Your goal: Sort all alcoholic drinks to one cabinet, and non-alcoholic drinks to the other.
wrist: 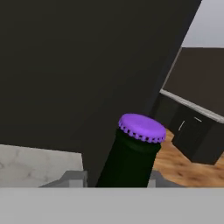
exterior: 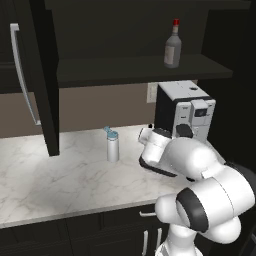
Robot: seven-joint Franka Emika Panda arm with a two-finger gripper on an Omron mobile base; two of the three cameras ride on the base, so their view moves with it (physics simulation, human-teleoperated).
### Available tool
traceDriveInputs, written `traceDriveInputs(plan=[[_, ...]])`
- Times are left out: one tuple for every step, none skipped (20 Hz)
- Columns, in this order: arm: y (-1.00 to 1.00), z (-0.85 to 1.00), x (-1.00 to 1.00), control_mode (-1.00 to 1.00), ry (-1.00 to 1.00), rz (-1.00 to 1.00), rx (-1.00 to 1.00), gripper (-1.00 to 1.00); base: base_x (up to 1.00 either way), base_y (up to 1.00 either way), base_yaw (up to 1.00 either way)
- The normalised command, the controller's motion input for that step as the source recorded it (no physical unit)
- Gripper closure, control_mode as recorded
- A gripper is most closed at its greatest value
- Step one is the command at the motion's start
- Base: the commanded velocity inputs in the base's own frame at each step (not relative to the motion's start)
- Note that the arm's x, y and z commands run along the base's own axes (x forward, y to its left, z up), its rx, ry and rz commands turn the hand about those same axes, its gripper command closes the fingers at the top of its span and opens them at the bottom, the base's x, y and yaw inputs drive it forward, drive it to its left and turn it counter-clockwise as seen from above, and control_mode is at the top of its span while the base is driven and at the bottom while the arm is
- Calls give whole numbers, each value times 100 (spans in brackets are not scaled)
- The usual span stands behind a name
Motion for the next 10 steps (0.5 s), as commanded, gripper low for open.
traceDriveInputs(plan=[[11, 100, -14, -100, 2, 8, 3, 100, 0, 0, 0], [9, 100, -18, -100, 1, 10, 3, 100, 0, 0, 0], [11, 100, -21, -100, 1, 11, 4, 100, 0, 0, 0], [13, 100, -21, -100, 3, 13, 4, 100, 0, 0, 0], [18, 100, -19, -100, 6, 14, 5, 100, 0, 0, 0], [26, 100, -11, -100, 9, 16, 7, 100, 0, 0, 0], [31, 93, -6, -100, 10, 19, 9, 100, 0, 0, 0], [31, 89, -6, -100, 9, 20, 11, 100, 0, 0, 0], [27, 86, -9, -100, 6, 22, 13, 100, 0, 0, 0], [26, 83, -6, -100, 6, 24, 14, 100, 0, 0, 0]])
